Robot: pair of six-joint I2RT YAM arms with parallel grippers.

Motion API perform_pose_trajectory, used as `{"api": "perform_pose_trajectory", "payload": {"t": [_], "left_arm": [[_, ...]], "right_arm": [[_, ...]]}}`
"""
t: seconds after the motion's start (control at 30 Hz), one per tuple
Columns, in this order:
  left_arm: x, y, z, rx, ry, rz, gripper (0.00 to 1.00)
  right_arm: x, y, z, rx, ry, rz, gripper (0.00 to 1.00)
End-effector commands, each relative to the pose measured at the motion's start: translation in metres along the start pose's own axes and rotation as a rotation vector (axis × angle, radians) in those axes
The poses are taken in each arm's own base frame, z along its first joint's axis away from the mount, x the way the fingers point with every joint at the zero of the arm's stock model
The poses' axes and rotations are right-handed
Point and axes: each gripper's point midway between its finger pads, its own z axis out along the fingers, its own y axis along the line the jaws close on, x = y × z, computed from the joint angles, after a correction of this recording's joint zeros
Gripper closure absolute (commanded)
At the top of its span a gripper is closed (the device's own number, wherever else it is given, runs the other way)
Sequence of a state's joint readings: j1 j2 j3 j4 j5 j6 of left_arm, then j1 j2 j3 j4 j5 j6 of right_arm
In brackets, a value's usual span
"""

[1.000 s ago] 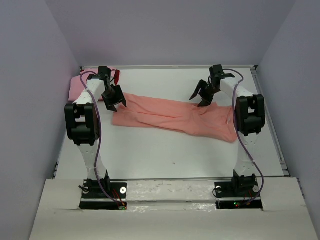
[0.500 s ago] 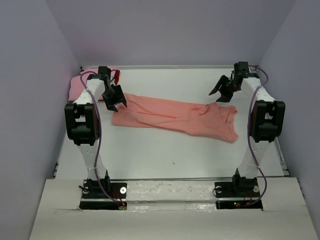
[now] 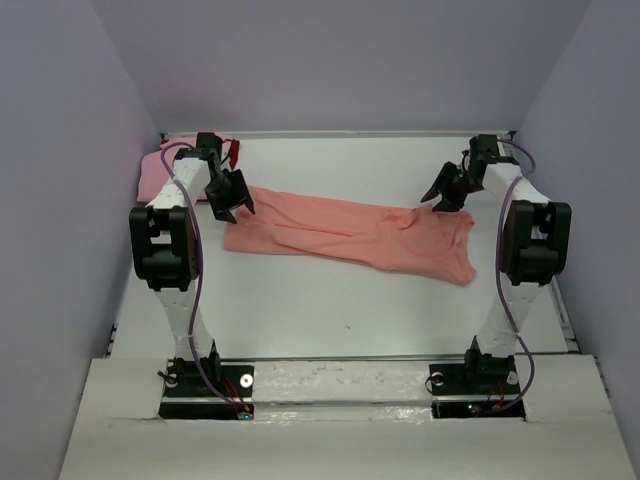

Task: Fold and stack the t-shirts
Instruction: Fold the other side of the tshirt into a rectangle

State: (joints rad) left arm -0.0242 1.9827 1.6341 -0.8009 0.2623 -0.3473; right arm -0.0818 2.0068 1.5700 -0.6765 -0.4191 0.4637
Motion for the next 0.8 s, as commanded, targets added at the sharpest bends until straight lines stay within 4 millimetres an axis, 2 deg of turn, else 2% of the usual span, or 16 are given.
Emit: {"api": "perform_pose_trajectory", "payload": {"t": [0.0, 0.47, 0.77], "left_arm": [[-0.003, -0.005, -0.012, 0.024, -0.016, 0.023, 0.34], [-0.012, -0.007, -0.014, 0.016, -0.021, 0.030, 0.34], [-0.013, -0.006, -0.013, 0.008, -0.019, 0.029, 0.34]], "right_arm": [[-0.011, 0.010, -0.003, -0.034, -0.050, -0.054, 0.49], [-0.022, -0.027, -0.004, 0.004, -0.058, -0.013, 0.50], [-0.024, -0.039, -0.002, 0.012, -0.055, -0.004, 0.51]]}}
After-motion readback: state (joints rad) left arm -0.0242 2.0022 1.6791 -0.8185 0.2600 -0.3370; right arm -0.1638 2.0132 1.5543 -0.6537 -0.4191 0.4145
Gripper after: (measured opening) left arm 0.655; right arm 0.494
